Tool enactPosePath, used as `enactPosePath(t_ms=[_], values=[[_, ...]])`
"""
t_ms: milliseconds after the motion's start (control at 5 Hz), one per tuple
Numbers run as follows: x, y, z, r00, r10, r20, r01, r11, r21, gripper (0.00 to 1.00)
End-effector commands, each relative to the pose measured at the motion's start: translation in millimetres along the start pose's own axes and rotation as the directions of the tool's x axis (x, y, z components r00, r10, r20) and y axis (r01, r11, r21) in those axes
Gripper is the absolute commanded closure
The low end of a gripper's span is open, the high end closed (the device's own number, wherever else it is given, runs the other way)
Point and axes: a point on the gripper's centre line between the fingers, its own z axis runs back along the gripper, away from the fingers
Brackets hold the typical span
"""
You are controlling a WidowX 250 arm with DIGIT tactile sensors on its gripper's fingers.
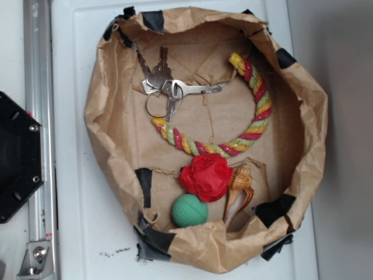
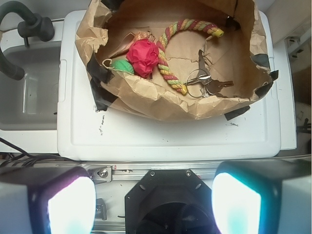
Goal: Grab the multicolored rope.
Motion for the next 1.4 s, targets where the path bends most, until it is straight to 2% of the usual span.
enactPosePath(t_ms=[0, 200, 400, 600, 800, 1000, 1200], values=[[0.0, 0.0, 0.0, 1.0, 0.0, 0.0, 0.0, 1.0, 0.0, 0.0], [44.4, 16.1, -55.0, 0.989, 0.084, -0.121, -0.075, 0.994, 0.079, 0.0], [91.7, 23.5, -84.0, 0.958, 0.284, 0.026, -0.284, 0.959, -0.005, 0.0], [106.6, 40.5, -96.2, 0.896, 0.425, 0.131, -0.417, 0.905, -0.085, 0.0], [128.4, 52.6, -131.5, 0.773, 0.596, 0.218, -0.584, 0.803, -0.122, 0.0], [153.2, 46.4, -163.5, 0.741, 0.644, 0.188, -0.641, 0.763, -0.088, 0.0], [177.3, 50.2, -186.0, 0.764, 0.618, 0.188, -0.624, 0.781, -0.033, 0.0]])
